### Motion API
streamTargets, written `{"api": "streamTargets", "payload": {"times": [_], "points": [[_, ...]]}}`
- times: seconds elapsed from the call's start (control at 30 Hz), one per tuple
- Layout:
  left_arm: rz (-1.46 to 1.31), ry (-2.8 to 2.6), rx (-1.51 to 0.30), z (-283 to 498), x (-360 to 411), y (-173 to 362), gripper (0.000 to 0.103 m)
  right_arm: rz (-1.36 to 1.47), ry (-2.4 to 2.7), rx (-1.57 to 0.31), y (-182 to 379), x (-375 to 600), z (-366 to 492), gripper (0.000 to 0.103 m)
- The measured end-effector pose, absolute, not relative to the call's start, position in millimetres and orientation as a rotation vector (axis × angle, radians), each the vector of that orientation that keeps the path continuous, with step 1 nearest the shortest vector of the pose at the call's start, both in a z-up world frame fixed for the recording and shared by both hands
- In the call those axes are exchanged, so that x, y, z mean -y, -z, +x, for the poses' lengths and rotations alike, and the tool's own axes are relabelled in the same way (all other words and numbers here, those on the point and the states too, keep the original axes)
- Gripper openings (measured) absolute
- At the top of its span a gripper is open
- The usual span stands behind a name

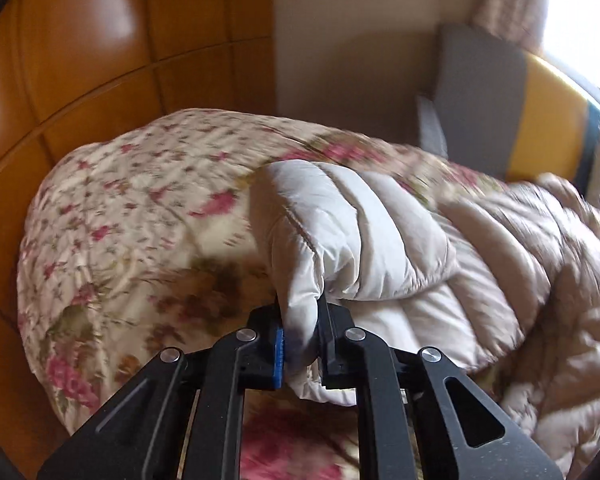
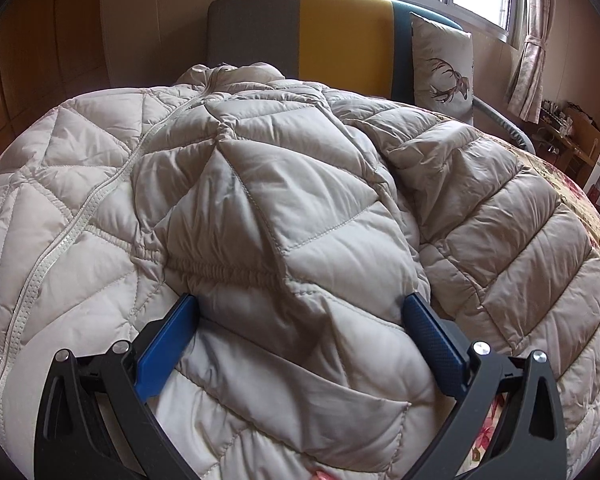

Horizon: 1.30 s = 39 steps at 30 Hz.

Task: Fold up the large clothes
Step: 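Grasp the jacket sleeve with the left tool and lift it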

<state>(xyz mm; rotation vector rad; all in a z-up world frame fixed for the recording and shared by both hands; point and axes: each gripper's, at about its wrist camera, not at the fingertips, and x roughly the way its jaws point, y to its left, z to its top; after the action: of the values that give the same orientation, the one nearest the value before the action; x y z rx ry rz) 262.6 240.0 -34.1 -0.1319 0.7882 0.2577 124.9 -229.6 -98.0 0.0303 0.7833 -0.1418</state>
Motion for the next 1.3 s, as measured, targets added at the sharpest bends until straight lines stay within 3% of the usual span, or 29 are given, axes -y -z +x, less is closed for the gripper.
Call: {"api": "streamTargets", "payload": {"times": [0.17, 0.33, 0.37, 0.43, 0.47, 0.5, 0.8, 1.03, 1.07, 1.1, 1.13, 1.17, 1.2, 1.3], "points": [[-0.195, -0.33, -0.771, 271.4, -286.7, 33.1, 0.009, 0.028, 0.14, -0.784, 98.4, 230.5, 124.7, 0.101], [-0.267, -0.295, -0.883, 283.6, -290.7, 67.0, 0.01, 0.028, 0.138, -0.785, 99.2, 233.5, 126.5, 0.101], [-0.316, -0.273, -0.884, 280.8, -292.2, 73.0, 0.017, 0.029, 0.138, -0.785, 99.4, 234.2, 126.9, 0.101], [-0.367, -0.263, -0.878, 273.2, -295.9, 78.0, 0.048, 0.03, 0.137, -0.786, 99.6, 235.8, 127.4, 0.101], [-0.377, -0.269, -0.875, 266.4, -296.9, 77.4, 0.085, 0.03, 0.137, -0.787, 99.7, 236.6, 127.9, 0.101], [-0.386, -0.261, -0.851, 258.3, -298.2, 74.7, 0.096, 0.03, 0.137, -0.786, 99.6, 235.9, 127.4, 0.101], [-0.563, 0.2, -0.792, 178.6, -278.9, 46.6, 0.096, 0.029, 0.139, -0.788, 99.5, 235.3, 126.3, 0.101], [-0.321, 0.46, -0.965, 146.7, -182.3, 64.1, 0.094, 0.028, 0.136, -0.797, 98.5, 235.1, 129.6, 0.101], [-0.284, 0.453, -0.983, 143.9, -171.8, 70.1, 0.07, 0.029, 0.132, -0.797, 98.1, 236.1, 129.8, 0.101], [-0.263, 0.447, -0.989, 140.3, -164.4, 72.7, 0.053, 0.028, 0.128, -0.797, 97.6, 237.8, 129.0, 0.101], [-0.255, 0.436, -0.979, 135.9, -160.2, 71.8, 0.047, 0.027, 0.121, -0.798, 97.5, 240.5, 128.4, 0.101], [-0.263, 0.441, -0.965, 128.6, -157.0, 66.8, 0.031, 0.023, 0.115, -0.801, 97.4, 243.8, 128.8, 0.101], [-0.271, 0.443, -0.959, 123.6, -157.7, 62.8, 0.022, 0.023, 0.106, -0.805, 97.6, 248.6, 128.4, 0.101], [-0.286, 0.398, -0.93, 98.2, -166.1, 50.6, 0.013, 0.063, 0.068, -0.844, 99.4, 270.3, 131.1, 0.101]]}}
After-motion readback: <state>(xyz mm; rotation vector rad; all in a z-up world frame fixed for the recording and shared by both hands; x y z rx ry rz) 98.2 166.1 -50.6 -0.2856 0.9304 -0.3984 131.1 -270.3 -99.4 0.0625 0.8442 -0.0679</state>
